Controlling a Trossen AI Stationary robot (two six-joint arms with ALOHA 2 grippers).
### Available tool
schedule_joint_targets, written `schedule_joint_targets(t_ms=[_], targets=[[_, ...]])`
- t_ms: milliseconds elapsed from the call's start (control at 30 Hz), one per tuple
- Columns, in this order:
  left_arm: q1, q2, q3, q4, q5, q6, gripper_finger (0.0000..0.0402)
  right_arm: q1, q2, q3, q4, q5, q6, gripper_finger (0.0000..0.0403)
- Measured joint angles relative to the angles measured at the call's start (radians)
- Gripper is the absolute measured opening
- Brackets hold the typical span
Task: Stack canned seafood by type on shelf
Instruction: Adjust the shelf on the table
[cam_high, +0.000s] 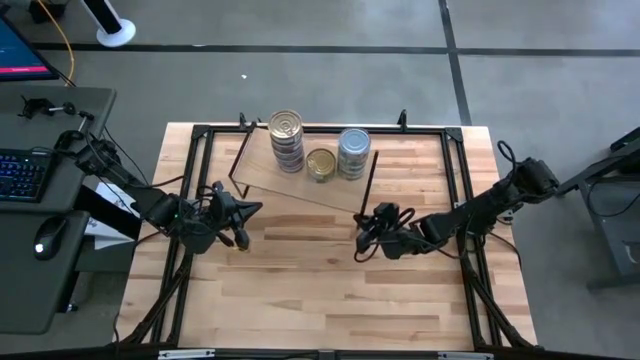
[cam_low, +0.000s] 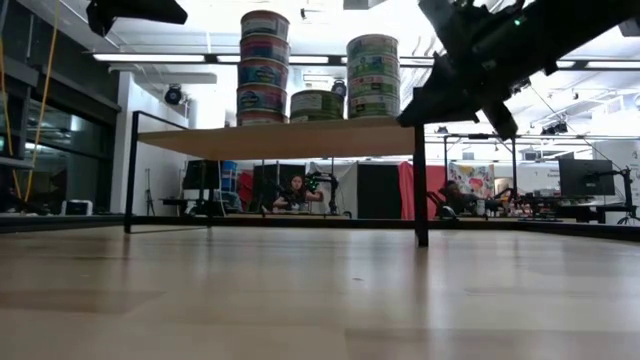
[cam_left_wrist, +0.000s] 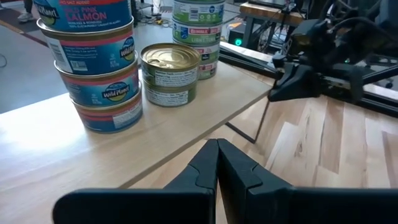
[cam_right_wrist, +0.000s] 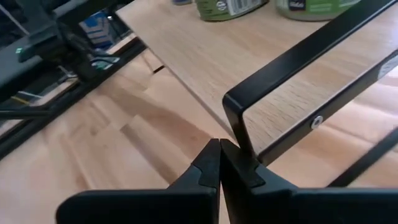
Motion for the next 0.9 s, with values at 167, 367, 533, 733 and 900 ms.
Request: schedule_joint_targets(t_ms=[167,367,533,733,900], targets=[[0.0,0.0,0.0,0.023,0.002,0.0,0.0,-0.023,-0.02,0.0,-0.075,0.035,0.001,0.0],[0.0,0.0,0.0,0.091,0.022,0.0,0.0,-0.085,-0.056,0.0,-0.172,0.047,-0.001,0.0],[0.0,0.0,0.0,0.191,0.117,0.041,0.0,-0.139,-0.094,0.0,-0.25,0.03,-0.042,0.0],[0.0,0.0,0.0,0.284,0.16,0.11,0.0,-0.213,-0.149,0.0,-0.311,-0.034,-0.135,0.0],[0.0,0.0,0.0,0.351,0.16,0.172,0.0,-0.264,-0.182,0.0,-0.308,-0.1,-0.21,0.0]])
